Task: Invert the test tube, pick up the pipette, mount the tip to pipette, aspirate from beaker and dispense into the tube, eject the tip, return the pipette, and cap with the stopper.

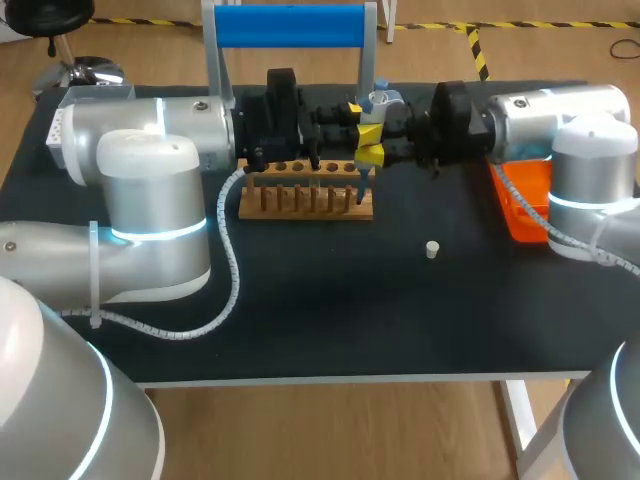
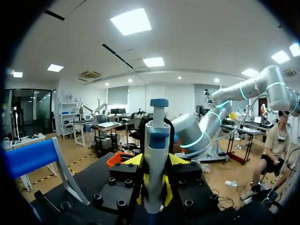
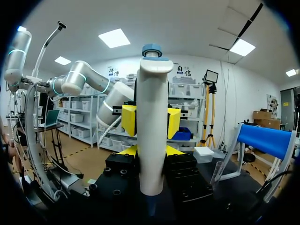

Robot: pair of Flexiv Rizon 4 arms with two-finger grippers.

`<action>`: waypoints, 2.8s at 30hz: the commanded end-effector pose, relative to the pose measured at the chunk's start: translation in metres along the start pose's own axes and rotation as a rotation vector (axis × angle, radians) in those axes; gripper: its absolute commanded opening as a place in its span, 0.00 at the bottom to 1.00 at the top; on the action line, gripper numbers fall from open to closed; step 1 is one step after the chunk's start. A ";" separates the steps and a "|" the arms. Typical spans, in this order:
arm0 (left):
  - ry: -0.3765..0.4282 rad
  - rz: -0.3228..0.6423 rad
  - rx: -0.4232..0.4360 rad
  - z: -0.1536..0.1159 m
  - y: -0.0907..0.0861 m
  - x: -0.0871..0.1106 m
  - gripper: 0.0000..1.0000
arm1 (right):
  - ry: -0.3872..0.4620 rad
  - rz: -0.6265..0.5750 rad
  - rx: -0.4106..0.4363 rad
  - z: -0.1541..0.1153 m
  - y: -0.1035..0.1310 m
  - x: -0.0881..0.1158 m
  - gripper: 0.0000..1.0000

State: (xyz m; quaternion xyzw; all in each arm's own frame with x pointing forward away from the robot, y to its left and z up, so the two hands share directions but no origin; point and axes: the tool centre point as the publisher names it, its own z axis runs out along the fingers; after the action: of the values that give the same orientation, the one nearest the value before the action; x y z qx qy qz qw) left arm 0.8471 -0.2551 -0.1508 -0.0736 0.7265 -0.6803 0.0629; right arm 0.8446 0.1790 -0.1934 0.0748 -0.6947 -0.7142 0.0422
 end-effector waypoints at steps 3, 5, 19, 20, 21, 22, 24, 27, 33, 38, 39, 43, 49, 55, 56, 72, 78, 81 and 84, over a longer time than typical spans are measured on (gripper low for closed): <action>-0.002 0.000 0.001 0.002 0.001 0.003 0.00 | 0.002 0.002 0.004 0.000 0.000 -0.003 0.00; -0.002 0.000 0.001 0.002 0.001 0.003 0.00 | 0.001 0.001 0.011 0.000 0.000 -0.003 0.88; -0.002 0.000 0.001 0.002 0.001 0.003 0.00 | 0.007 -0.001 0.014 -0.040 0.009 0.002 1.00; -0.002 0.000 0.001 0.002 0.001 0.003 0.00 | -0.001 -0.001 0.016 -0.045 0.010 0.001 1.00; -0.002 0.000 0.001 0.002 0.001 0.003 0.00 | -0.012 0.001 0.016 -0.050 0.011 0.000 1.00; -0.002 0.000 0.001 0.002 0.001 0.003 0.00 | -0.022 0.002 0.016 -0.055 0.011 -0.001 1.00; -0.002 0.000 0.001 0.002 0.001 0.003 0.00 | -0.045 0.001 0.028 -0.065 0.011 -0.006 1.00; -0.002 0.000 0.001 0.002 0.001 0.003 0.00 | -0.088 0.020 0.034 -0.078 0.009 -0.018 1.00; -0.002 0.000 0.001 0.002 0.001 0.003 0.00 | -0.175 0.053 0.082 -0.088 0.009 -0.055 1.00; -0.002 0.000 0.001 0.002 0.001 0.003 0.00 | -0.244 0.068 0.099 -0.085 0.015 -0.095 1.00; -0.002 0.000 0.001 0.002 0.001 0.003 0.00 | -0.255 0.070 0.107 -0.083 0.017 -0.102 1.00; -0.002 0.000 0.001 0.002 0.001 0.003 0.00 | -0.300 0.065 0.151 -0.074 0.021 -0.131 1.00; -0.002 0.000 0.001 0.002 0.001 0.003 0.00 | -0.350 0.060 0.213 -0.063 0.023 -0.164 1.00; -0.002 0.000 0.001 0.002 0.001 0.003 0.00 | -0.388 0.073 0.253 -0.057 0.023 -0.180 1.00; -0.002 0.000 0.001 0.002 0.001 0.003 0.00 | -0.390 0.073 0.263 -0.056 0.023 -0.182 1.00; -0.002 0.000 0.001 0.002 0.001 0.003 0.00 | -0.440 0.076 0.330 -0.040 0.021 -0.208 1.00; -0.002 0.000 0.001 0.002 0.001 0.003 0.00 | -0.441 0.066 0.366 -0.036 0.020 -0.213 1.00; -0.002 0.000 0.001 0.002 0.001 0.003 0.00 | -0.440 0.059 0.373 -0.031 0.021 -0.214 1.00; -0.002 0.000 0.001 0.002 0.001 0.003 0.00 | -0.440 0.057 0.379 -0.026 0.019 -0.217 1.00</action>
State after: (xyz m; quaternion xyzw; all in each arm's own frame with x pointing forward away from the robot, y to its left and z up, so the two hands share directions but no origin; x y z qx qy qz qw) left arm 0.8449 -0.2565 -0.1510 -0.0731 0.7267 -0.6802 0.0616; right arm 1.0577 0.1832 -0.1643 -0.0943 -0.8069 -0.5734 -0.1058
